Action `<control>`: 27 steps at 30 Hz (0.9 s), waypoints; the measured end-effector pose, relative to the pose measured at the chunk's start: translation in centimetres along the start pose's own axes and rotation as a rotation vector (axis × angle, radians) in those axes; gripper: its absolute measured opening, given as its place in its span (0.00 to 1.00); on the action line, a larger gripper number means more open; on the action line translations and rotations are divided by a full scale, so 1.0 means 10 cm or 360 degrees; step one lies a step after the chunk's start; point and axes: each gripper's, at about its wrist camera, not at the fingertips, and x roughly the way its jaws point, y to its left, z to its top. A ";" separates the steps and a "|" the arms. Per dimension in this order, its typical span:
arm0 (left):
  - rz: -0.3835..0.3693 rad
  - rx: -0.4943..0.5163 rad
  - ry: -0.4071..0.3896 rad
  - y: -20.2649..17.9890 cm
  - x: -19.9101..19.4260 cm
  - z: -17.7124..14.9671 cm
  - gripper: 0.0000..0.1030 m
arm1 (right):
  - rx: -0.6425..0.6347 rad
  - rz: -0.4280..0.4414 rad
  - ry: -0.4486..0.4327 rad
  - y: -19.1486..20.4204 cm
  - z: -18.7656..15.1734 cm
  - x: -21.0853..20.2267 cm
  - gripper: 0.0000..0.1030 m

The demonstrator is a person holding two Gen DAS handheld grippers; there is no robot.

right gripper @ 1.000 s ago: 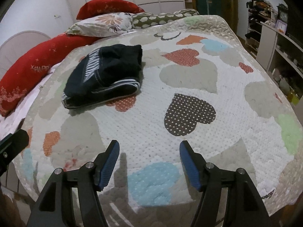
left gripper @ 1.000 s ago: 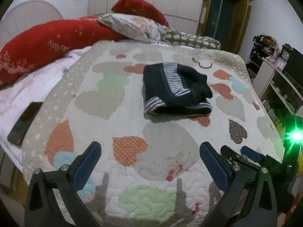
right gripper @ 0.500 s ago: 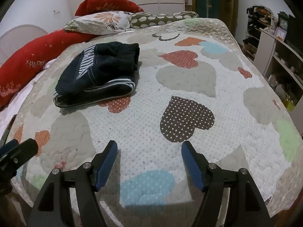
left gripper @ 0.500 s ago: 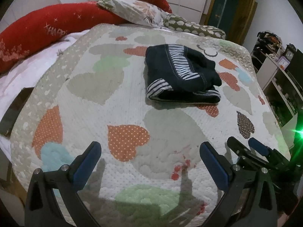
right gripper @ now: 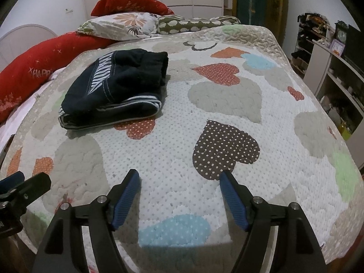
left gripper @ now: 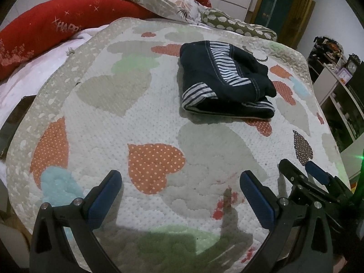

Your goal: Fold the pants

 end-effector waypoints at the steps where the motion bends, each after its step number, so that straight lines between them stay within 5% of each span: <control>1: 0.0001 0.0001 0.0001 0.00 0.00 0.00 1.00 | -0.0001 -0.0001 0.0000 0.01 0.00 0.00 0.76; 27: -0.0040 -0.0112 -0.0039 0.24 0.11 0.29 1.00 | -0.0226 0.0062 -0.0053 0.46 0.32 0.00 0.76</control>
